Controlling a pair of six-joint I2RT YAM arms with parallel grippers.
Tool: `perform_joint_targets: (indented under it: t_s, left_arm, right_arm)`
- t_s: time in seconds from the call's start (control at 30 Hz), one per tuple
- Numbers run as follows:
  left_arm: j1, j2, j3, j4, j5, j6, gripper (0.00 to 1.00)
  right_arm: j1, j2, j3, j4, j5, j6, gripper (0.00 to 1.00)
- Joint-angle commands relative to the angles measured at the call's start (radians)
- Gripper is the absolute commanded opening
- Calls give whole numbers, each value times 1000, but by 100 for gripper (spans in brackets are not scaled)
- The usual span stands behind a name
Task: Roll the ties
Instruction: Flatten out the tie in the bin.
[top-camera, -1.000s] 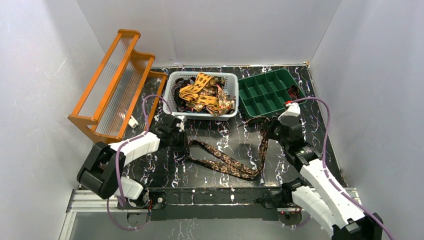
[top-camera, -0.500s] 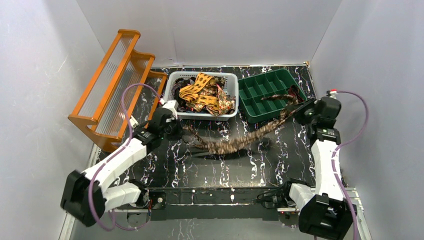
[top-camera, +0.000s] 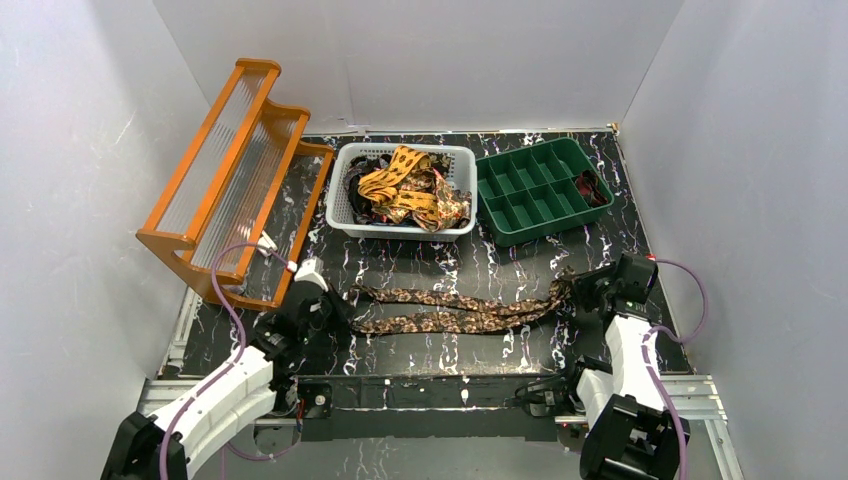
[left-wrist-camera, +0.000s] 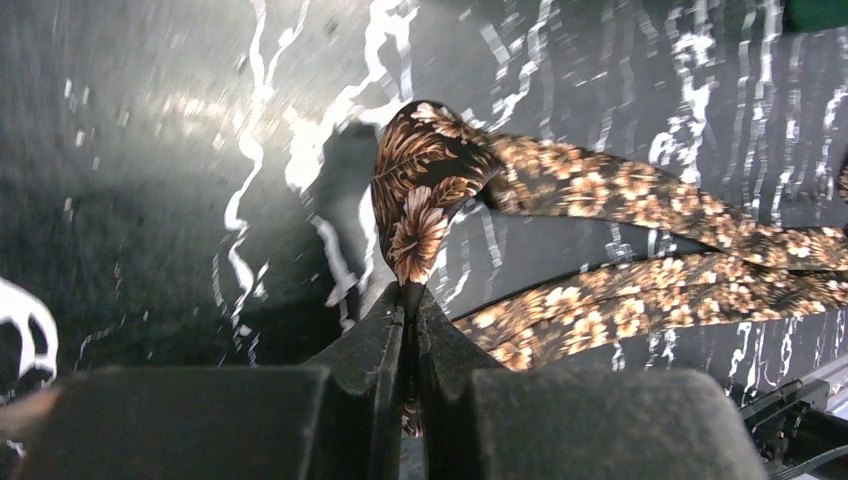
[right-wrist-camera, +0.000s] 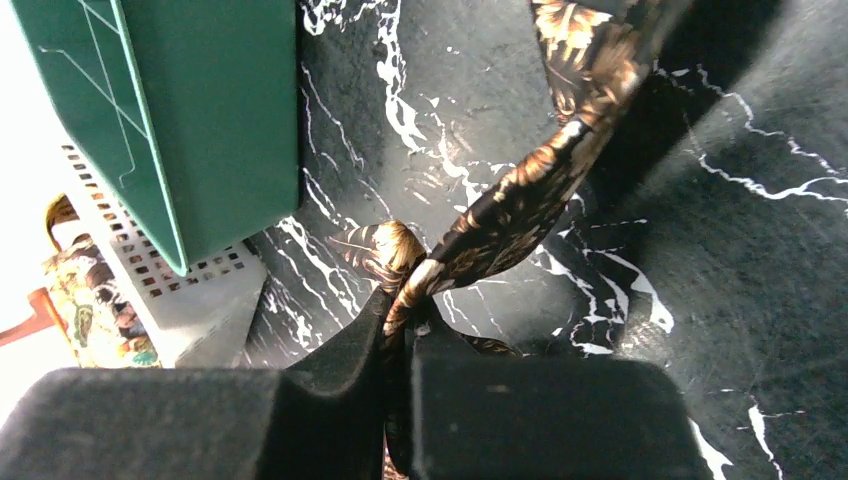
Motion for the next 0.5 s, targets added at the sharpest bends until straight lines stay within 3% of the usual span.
perform_joint_targets:
  t_s: [0.0, 0.1, 0.17, 0.27, 0.37, 0.43, 0.47]
  left_arm:
    - [-1, -53, -68, 48, -6, -144, 4]
    - [0, -93, -59, -73, -41, -180, 13]
    - [0, -117, -34, -177, -82, -201, 23]
    - [0, -134, 27, -314, -133, -237, 41]
    - [0, -130, 96, -422, -172, -257, 49]
    - [-1, -126, 134, -465, -188, -269, 67]
    - [0, -124, 147, -468, -185, -269, 71]
  right_arm:
    - [-6, -21, -24, 60, 68, 25, 13]
    - [-6, -17, -18, 35, 116, 12, 16]
    - [-6, -19, 12, -39, 184, 12, 38]
    - [-6, -20, 85, -157, 291, -14, 50]
    - [-6, -4, 193, -321, 432, -22, 71]
    - [-6, 2, 271, -414, 502, -31, 81]
    - [-6, 7, 307, -476, 533, -23, 82]
